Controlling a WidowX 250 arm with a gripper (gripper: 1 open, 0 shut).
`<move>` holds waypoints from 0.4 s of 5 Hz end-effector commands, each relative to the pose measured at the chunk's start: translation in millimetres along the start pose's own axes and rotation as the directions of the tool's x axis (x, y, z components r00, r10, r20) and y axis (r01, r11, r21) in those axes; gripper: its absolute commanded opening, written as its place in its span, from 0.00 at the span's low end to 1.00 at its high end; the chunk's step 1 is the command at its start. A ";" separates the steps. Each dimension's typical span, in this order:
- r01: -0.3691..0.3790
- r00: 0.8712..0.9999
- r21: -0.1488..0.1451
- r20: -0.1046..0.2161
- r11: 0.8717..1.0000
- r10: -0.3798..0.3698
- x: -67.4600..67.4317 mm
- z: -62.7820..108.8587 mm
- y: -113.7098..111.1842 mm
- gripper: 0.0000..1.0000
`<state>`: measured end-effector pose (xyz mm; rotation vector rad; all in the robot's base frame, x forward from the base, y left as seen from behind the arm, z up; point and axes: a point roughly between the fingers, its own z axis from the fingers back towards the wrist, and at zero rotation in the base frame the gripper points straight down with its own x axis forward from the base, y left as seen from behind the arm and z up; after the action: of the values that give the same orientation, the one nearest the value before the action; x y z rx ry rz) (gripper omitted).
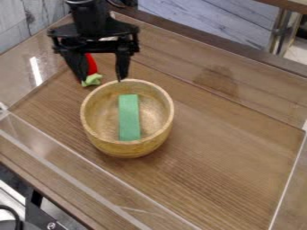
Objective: Put the green stick in the brown bowl
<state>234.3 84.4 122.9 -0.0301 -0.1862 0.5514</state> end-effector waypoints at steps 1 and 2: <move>-0.119 0.991 0.010 0.057 0.993 0.118 2.9 10.7 1.0 1.00; -0.235 0.970 0.029 0.066 0.971 0.233 -4.4 7.1 -0.5 1.00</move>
<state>226.0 80.5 118.7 0.0021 -0.1913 0.7970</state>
